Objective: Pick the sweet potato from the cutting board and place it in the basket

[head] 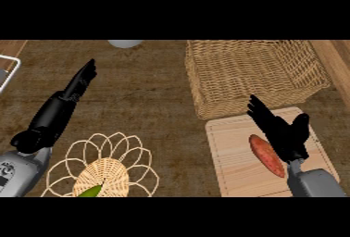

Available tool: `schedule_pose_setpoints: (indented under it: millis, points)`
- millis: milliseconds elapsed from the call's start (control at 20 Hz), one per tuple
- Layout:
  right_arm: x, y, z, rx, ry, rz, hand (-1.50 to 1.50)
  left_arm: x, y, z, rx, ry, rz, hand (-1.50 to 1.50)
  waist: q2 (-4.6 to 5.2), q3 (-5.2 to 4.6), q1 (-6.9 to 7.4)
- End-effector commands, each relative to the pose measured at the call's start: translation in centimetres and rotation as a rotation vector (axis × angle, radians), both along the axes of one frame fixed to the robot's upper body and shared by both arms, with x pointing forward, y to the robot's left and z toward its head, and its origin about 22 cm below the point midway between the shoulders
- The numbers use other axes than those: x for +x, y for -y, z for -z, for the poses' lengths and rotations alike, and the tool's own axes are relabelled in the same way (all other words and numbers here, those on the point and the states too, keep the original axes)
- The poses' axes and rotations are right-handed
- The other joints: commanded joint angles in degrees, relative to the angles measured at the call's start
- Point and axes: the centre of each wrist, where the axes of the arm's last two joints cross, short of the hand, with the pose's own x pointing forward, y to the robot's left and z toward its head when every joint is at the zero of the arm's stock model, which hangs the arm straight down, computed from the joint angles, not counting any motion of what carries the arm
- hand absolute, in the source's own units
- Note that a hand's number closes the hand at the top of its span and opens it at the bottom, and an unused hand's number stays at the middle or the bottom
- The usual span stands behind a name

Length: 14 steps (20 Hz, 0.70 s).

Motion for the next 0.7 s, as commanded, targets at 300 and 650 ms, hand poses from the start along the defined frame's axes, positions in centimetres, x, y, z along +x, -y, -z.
schedule_pose_setpoints:
  millis: [300,650]
  points:
    - [-0.5,4.1,-8.9,-0.040,0.512,-0.412,1.50,-2.8,0.5,5.9,-0.349,-0.183,-0.308,0.00,-2.04,1.39,1.10]
    - [-9.2,-1.3,-4.6,-0.160,0.527,-0.110,-1.50,-5.0,2.0,4.7,-0.396,-0.170,-0.355,0.00,-1.76,1.47,-0.47]
